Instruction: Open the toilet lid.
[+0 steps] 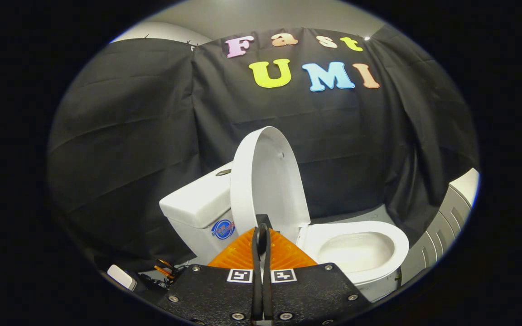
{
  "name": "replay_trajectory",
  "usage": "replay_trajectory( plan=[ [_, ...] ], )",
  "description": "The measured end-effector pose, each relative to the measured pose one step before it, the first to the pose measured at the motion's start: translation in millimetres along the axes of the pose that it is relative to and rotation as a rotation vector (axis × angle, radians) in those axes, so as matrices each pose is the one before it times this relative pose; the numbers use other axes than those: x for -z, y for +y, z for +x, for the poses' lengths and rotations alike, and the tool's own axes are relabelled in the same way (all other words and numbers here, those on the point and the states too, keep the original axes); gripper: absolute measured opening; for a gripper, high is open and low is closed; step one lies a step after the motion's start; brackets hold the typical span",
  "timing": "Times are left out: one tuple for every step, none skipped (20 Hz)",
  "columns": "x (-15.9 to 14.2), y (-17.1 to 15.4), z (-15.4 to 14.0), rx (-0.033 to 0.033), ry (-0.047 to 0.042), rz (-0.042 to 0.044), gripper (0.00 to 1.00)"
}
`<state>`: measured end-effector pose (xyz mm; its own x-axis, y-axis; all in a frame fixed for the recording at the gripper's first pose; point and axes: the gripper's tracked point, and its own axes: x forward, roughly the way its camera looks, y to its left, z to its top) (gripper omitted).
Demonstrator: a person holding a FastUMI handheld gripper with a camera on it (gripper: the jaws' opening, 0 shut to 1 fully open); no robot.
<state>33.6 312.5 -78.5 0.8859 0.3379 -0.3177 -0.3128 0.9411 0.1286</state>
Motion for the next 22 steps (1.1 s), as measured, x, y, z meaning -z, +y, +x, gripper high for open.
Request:
replay_trajectory(
  plan=[
    [0.28,3.19,3.28,-0.00535,0.00033,-0.00500,0.01],
    [-0.11,3.51,2.28,-0.00500,-0.00008,-0.00773,0.01],
    [0.08,4.17,1.79,-0.00281,-0.00412,-0.00932,0.01],
    [-0.31,3.05,0.47,-0.00155,-0.00014,-0.00817,0.01],
    [1.09,3.75,0.44,-0.00235,-0.00333,-0.00658,0.01],
    [0.29,2.66,0.04,-0.00356,-0.00248,-0.00381,0.01],
    [0.87,3.36,1.11,-0.00593,-0.00432,-0.00349,0.01],
    [-0.91,3.61,1.30,-0.00823,-0.00523,-0.00555,0.01],
    [-1.80,0.27,-1.01,0.00295,-0.01801,-0.00996,0.01],
    [-1.06,0.66,-0.41,-0.00019,-0.00349,-0.01211,0.01],
    [-0.31,-0.13,2.79,0.00222,-0.01551,-0.01169,0.01],
    [-0.12,-0.62,0.08,-0.00167,-0.00359,-0.00939,0.01],
    [-0.09,-2.34,0.55,-0.00158,-0.01047,-0.00549,0.01],
    [-0.43,-3.93,-0.26,-0.00714,-0.00332,0.01003,0.01],
    [-0.59,-3.32,-1.87,-0.00264,-0.00876,0.00933,0.01],
    [-0.71,-3.19,-1.80,-0.00298,0.00177,0.01093,0.02],
    [-0.61,-1.45,-0.65,-0.00639,-0.00150,0.00541,0.03],
    [-0.06,2.50,-1.33,-0.02893,0.00747,0.00603,0.04],
    [2.37,9.87,-1.41,-0.05724,0.01058,0.00923,0.09],
    [1.93,6.77,-2.63,-0.03532,-0.00073,0.00579,0.15],
    [-4.69,-5.77,-9.30,0.00052,-0.01621,-0.01342,0.34],
    [-8.55,-9.25,-3.53,0.01927,-0.03148,-0.02041,0.54]
  ],
)
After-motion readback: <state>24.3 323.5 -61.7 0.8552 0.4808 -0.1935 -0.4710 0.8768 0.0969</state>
